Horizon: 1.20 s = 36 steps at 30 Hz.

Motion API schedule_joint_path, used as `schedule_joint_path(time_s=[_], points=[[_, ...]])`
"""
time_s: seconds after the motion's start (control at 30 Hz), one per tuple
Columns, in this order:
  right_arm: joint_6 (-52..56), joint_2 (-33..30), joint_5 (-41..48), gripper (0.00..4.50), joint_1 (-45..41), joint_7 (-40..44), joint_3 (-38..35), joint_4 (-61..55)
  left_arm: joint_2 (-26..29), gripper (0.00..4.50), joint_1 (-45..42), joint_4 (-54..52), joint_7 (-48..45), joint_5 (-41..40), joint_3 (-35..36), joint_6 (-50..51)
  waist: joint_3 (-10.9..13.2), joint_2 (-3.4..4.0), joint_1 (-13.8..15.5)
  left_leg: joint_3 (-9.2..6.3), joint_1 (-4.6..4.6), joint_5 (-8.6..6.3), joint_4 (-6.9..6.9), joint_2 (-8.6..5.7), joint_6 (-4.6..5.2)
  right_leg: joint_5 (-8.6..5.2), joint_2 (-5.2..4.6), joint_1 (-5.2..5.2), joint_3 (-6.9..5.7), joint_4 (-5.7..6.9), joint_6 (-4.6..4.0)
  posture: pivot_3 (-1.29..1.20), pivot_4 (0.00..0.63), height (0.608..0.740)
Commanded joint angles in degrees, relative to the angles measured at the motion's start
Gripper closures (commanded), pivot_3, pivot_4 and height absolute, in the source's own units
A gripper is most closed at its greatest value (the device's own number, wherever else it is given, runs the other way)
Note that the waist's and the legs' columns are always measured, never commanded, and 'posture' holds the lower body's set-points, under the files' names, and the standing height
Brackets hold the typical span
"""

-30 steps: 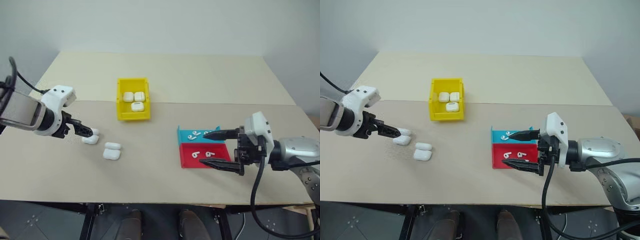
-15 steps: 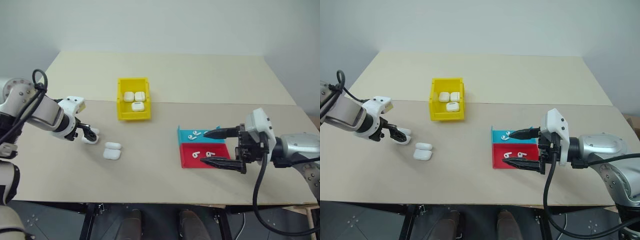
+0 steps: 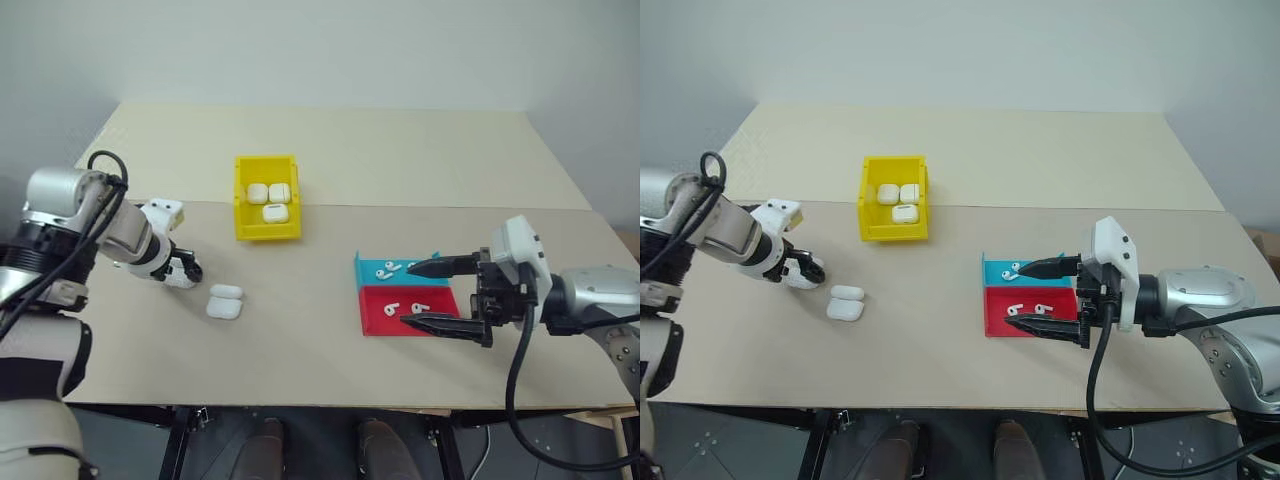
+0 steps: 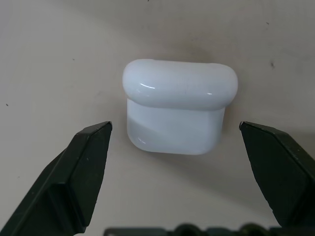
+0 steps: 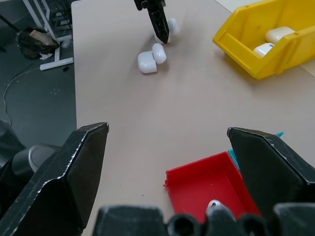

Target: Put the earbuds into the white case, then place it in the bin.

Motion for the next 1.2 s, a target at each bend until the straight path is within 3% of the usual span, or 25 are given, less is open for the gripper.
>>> schedule_joint_path(time_s=[0.03,0.27,0.37,0.5,0.8,0.9,1.03,1.1,1.2], points=[[0.5,-1.1,1.4,0.02,0.4,-0.2,-2.4,-1.8,0.3,0.00,0.5,-0.9,-2.6,3.5,1.7,0.2,0.0,0.00,0.0,-0.01,0.00,0.00,0.00,0.00,0.00,0.00,0.00,0.00,0.00,0.00,0.00,0.00,0.150,0.740],[0.9,-1.4,1.6,0.02,0.4,-0.3,-2.8,-1.9,-1.3,0.00,2.8,-1.4,-8.1,10.7,3.2,0.2,0.0,0.00,0.0,-0.01,0.01,0.00,0.00,-0.01,0.00,0.00,-0.01,0.02,0.00,0.01,0.00,0.00,0.150,0.740],[1.0,-1.8,1.4,0.00,0.4,-0.2,-2.9,-1.9,-2.2,0.53,4.3,-0.8,-10.0,14.1,3.9,-1.4,0.0,0.03,0.1,-0.02,0.03,0.00,0.00,-0.01,0.00,0.00,-0.01,0.04,0.00,0.01,0.00,0.00,0.150,0.740],[1.1,-2.1,1.2,0.00,0.5,-0.3,-2.9,-1.8,-2.9,1.74,4.5,-0.7,-12.5,17.1,4.6,-1.8,-0.1,0.08,0.0,-0.01,0.11,0.00,0.00,-0.01,0.00,0.00,0.00,0.09,0.00,0.07,0.00,0.00,0.150,0.740],[0.2,-2.1,0.6,0.00,1.7,0.0,-2.9,-2.0,-2.3,1.76,4.8,-2.3,-17.2,22.4,5.3,-1.7,-0.1,0.11,0.0,-0.02,0.13,0.00,0.00,-0.01,0.00,0.00,0.00,0.11,0.01,0.08,0.00,0.00,0.150,0.740],[-0.4,-1.7,0.1,0.00,2.4,0.0,-3.0,-1.9,0.3,1.76,6.2,-6.6,-17.2,23.0,10.5,-1.8,-0.1,0.10,-0.3,-0.05,0.11,0.00,0.00,0.00,0.00,0.00,0.00,0.08,0.01,0.08,0.00,0.00,0.150,0.740],[-1.7,-0.9,-0.7,0.00,3.8,-0.2,-3.0,-1.7,1.3,1.76,14.2,-20.7,-17.1,21.8,24.7,-9.1,-0.1,0.09,-0.4,-0.39,0.02,0.00,-0.01,0.07,0.01,0.00,0.02,-0.05,0.06,0.11,-0.01,0.00,0.150,0.740],[-2.1,-0.2,-1.0,0.00,4.1,-0.9,-2.9,-1.6,-0.5,1.76,18.3,-27.1,-16.5,21.8,30.6,-14.3,-0.1,0.09,0.0,-0.41,-0.02,0.00,0.00,0.06,0.01,0.01,-0.03,-0.06,0.05,0.10,-0.01,0.00,0.150,0.740],[-2.7,1.4,-1.2,0.00,3.5,-2.3,-2.2,-1.7,-9.5,1.76,25.6,-36.9,-17.3,18.6,41.8,-28.2,-0.1,0.11,0.8,-0.42,0.03,-0.01,0.02,0.04,0.01,0.02,-0.21,0.04,0.00,0.07,0.02,0.00,0.150,0.740]])
